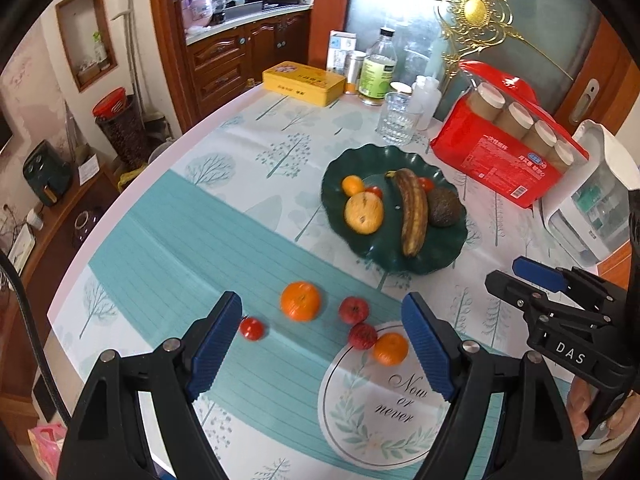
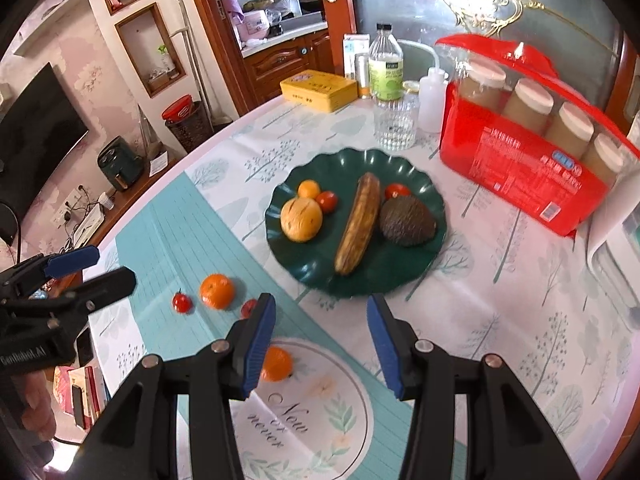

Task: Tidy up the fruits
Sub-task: 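Withdraw both tools from the green plate toward the white plate, then grasp a tangerine with the right tool while the left tool grasps another tangerine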

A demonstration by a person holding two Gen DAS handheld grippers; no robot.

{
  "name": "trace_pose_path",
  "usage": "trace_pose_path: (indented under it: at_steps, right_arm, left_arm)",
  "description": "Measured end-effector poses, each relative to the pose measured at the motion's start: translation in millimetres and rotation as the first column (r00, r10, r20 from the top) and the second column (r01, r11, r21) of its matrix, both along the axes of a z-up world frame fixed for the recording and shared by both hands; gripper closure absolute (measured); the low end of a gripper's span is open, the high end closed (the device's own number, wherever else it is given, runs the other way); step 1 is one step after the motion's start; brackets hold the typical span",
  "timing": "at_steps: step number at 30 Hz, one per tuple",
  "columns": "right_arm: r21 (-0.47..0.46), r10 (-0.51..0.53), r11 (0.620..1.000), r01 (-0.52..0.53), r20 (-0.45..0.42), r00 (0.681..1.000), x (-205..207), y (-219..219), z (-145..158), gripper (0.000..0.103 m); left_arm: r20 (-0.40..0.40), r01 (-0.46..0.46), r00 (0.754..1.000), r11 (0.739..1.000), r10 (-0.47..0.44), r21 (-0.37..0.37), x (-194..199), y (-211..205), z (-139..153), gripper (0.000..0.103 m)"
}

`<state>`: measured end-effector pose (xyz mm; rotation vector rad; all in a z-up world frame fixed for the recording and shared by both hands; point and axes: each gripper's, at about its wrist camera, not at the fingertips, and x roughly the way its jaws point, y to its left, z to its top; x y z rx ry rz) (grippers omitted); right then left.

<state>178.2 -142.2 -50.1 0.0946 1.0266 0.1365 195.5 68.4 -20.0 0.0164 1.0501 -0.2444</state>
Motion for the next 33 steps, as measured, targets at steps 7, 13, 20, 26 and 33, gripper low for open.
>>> trace_pose_path:
  at_steps: [7, 13, 20, 26, 33]
  right_arm:
    - [0.004, 0.032, 0.999, -0.032, -0.013, 0.999, -7.9, 9.3, -19.5, 0.055]
    - [0.007, 0.068, 0.998, -0.068, -0.064, 0.996, -13.5, 19.7, -50.7, 0.055]
    - [0.017, 0.087, 0.996, -0.086, -0.112, 0.990, -18.5, 26.6, -77.4, 0.055]
    - [0.029, 0.125, 0.992, -0.122, -0.147, 0.981, -24.5, 36.6, -98.0, 0.055]
    - [0.027, 0.153, 0.988, -0.150, -0.173, 0.973, -21.9, 47.1, -116.0, 0.055]
  left_arm:
    - [-0.067, -0.048, 0.997, 0.998, 0.046, -0.034, -7.6, 22.3, -32.2, 0.022]
    - [-0.144, -0.065, 0.988, 0.997, 0.059, -0.033, -8.9, 24.1, -73.5, 0.022]
    - [-0.183, -0.034, 0.983, 0.999, 0.037, 0.019, -11.6, 17.9, -109.1, 0.022]
    - [-0.193, -0.026, 0.981, 0.999, 0.033, 0.037, -2.4, 16.8, -124.5, 0.022]
    - [-0.177, -0.028, 0.984, 0.998, 0.037, 0.053, 19.1, 14.1, -132.5, 0.022]
